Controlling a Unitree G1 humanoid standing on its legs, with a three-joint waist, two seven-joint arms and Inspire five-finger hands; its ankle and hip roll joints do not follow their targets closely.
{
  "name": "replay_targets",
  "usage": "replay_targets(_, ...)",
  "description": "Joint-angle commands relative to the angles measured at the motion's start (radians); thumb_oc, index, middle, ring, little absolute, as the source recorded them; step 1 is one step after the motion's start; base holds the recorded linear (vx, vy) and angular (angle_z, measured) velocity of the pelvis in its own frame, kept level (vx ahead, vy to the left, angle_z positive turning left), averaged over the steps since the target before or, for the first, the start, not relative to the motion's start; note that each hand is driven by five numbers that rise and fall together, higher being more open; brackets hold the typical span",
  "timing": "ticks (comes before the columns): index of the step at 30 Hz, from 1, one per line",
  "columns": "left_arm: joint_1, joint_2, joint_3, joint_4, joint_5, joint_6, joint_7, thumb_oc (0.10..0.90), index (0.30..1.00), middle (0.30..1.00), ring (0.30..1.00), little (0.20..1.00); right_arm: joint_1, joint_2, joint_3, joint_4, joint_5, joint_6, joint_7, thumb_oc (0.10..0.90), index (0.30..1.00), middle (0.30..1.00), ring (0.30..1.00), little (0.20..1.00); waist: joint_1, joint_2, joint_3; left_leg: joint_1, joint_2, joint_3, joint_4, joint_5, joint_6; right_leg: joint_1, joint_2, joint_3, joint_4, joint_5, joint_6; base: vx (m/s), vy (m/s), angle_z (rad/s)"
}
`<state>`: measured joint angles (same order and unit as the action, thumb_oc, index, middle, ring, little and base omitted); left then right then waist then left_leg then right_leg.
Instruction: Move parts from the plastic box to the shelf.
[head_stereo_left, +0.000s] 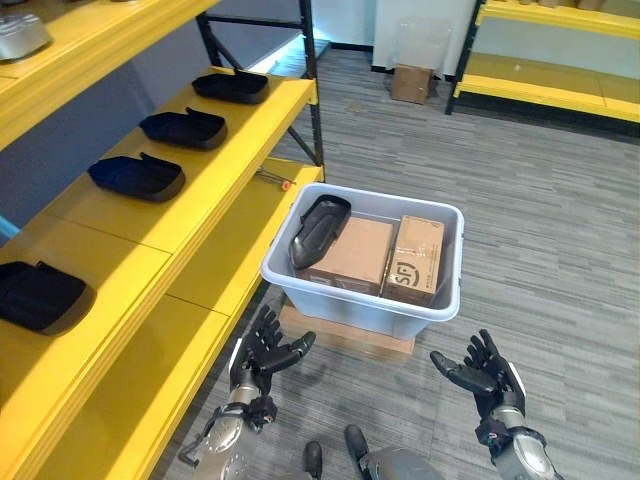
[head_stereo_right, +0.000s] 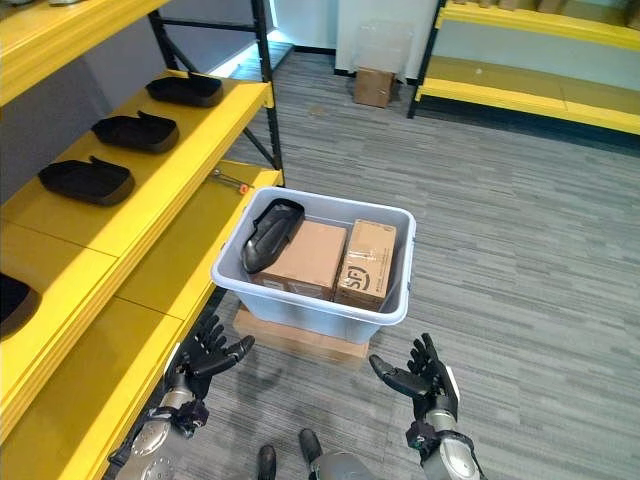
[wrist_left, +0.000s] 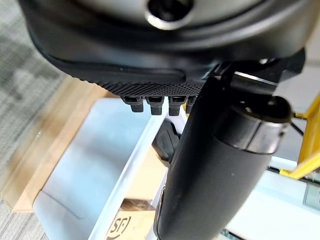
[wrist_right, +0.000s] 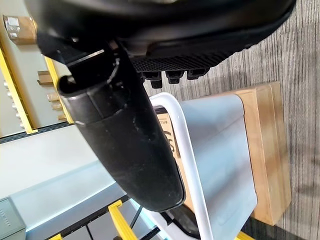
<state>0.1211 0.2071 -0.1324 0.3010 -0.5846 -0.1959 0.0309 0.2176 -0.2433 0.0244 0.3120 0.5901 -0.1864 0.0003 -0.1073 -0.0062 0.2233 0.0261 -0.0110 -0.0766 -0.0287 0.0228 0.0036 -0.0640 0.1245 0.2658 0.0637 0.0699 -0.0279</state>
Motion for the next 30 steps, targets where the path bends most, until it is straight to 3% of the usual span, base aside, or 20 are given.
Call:
replay_targets(1,0.062,0.045,0.03,-0.096,-0.012,-0.084,-0.006,0.9,1.0,1.0,1.0,1.0,-0.028,0.004,0.029,-0.107,0.003,-0.069,0.022,0.9,1.0,1.0,1.0,1.0,0.012,-0.029,-0.13,-0.039,-0.009,0.037,-0.038,0.028,0.032,0.09,-0.112,0.052,-0.01,-0.073,0.139,0.05,0.134,-0.36)
replay_targets(10,0.057,0.048,0.027,-0.094,-0.006,-0.08,0.009,0.9,1.0,1.0,1.0,1.0,-0.034,0.028,0.043,-0.109,0.018,-0.064,0.009,0.9,1.0,1.0,1.0,1.0,-0.011,-0.034,-0.134,0.001,-0.029,0.089,-0.052,-0.006,0.06,0.06,-0.123,0.09,0.052,-0.076,0.178,0.02,0.127,-0.21)
replay_targets(17,0.046,0.063,0.012,-0.103,-0.001,-0.074,0.015,0.9,1.0,1.0,1.0,1.0,-0.035,0.03,0.05,-0.113,0.027,-0.063,0.007,0.9,1.0,1.0,1.0,1.0,-0.019,-0.045,-0.105,0.012,-0.037,0.104,-0.035,-0.031,0.077,0.006,-0.109,0.073,0.165,-0.072,0.194,0.02,0.096,-0.13)
replay_targets(18,0.04,0.067,0.006,-0.102,0.006,-0.069,0.019,0.9,1.0,1.0,1.0,1.0,-0.03,0.032,0.053,-0.117,0.027,-0.063,0.008,0.9,1.0,1.0,1.0,1.0,-0.018,-0.059,-0.079,0.03,-0.032,0.121,-0.032,-0.042,0.079,-0.056,-0.101,0.004,0.253,-0.003,0.217,0.02,0.036,-0.14)
replay_targets(19,0.04,0.067,0.006,-0.101,0.006,-0.069,0.019,0.9,1.0,1.0,1.0,1.0,-0.03,0.033,0.053,-0.118,0.027,-0.063,0.008,0.9,1.0,1.0,1.0,1.0,-0.018,-0.059,-0.079,0.03,-0.032,0.121,-0.032,-0.043,0.078,-0.057,-0.101,0.004,0.255,-0.004,0.217,0.04,0.085,-0.21)
replay_targets(21,0.054,0.074,0.012,-0.114,0.002,-0.07,0.028,0.9,1.0,1.0,1.0,1.0,-0.023,0.029,0.054,-0.125,0.012,-0.064,-0.003,0.9,1.0,1.0,1.0,1.0,0.003,-0.065,-0.051,0.076,-0.032,0.162,-0.048,-0.064,0.078,-0.117,-0.171,-0.235,0.277,0.039,0.209,0.05,0.09,-0.53)
replay_targets(22,0.054,0.074,0.012,-0.114,0.002,-0.07,0.028,0.9,1.0,1.0,1.0,1.0,-0.023,0.029,0.054,-0.125,0.012,-0.064,-0.003,0.9,1.0,1.0,1.0,1.0,0.003,-0.065,-0.052,0.076,-0.032,0.162,-0.048,-0.064,0.078,-0.117,-0.171,-0.235,0.276,0.039,0.209,0.08,0.073,-0.83)
replay_targets(24,0.054,0.075,0.015,-0.109,-0.002,-0.062,0.02,0.9,1.0,1.0,1.0,1.0,-0.034,0.029,0.057,-0.113,0.002,-0.066,-0.006,0.9,1.0,1.0,1.0,1.0,0.012,-0.068,-0.05,0.101,-0.027,0.218,-0.059,-0.094,0.066,-0.156,-0.223,-0.435,0.147,0.049,0.177,0.14,0.014,-0.78)
replay_targets(26,0.054,0.075,0.014,-0.109,0.0,-0.06,0.018,0.9,1.0,1.0,1.0,1.0,-0.036,0.026,0.064,-0.102,0.003,-0.065,-0.004,0.9,1.0,1.0,1.0,1.0,0.01,-0.075,-0.046,0.118,-0.035,0.228,-0.059,-0.108,0.062,-0.181,-0.228,-0.491,0.061,0.097,0.184,0.17,-0.034,-0.76)
replay_targets(28,0.054,0.073,0.012,-0.112,0.007,-0.055,0.012,0.9,1.0,1.0,1.0,1.0,-0.034,0.024,0.076,-0.103,-0.001,-0.066,-0.011,0.9,1.0,1.0,1.0,1.0,0.018,-0.078,-0.042,0.15,-0.036,0.253,-0.059,-0.13,0.05,-0.169,-0.269,-0.605,-0.007,0.133,0.196,0.26,-0.086,-0.5)
replay_targets(30,0.048,0.059,-0.001,-0.103,0.009,-0.055,0.01,0.9,1.0,1.0,1.0,1.0,-0.027,0.024,0.073,-0.109,0.002,-0.07,-0.016,0.9,1.0,1.0,1.0,1.0,0.018,-0.073,-0.049,0.178,-0.035,0.252,-0.059,-0.158,0.042,-0.142,-0.269,-0.606,-0.035,0.116,0.188,0.3,-0.1,-0.31)
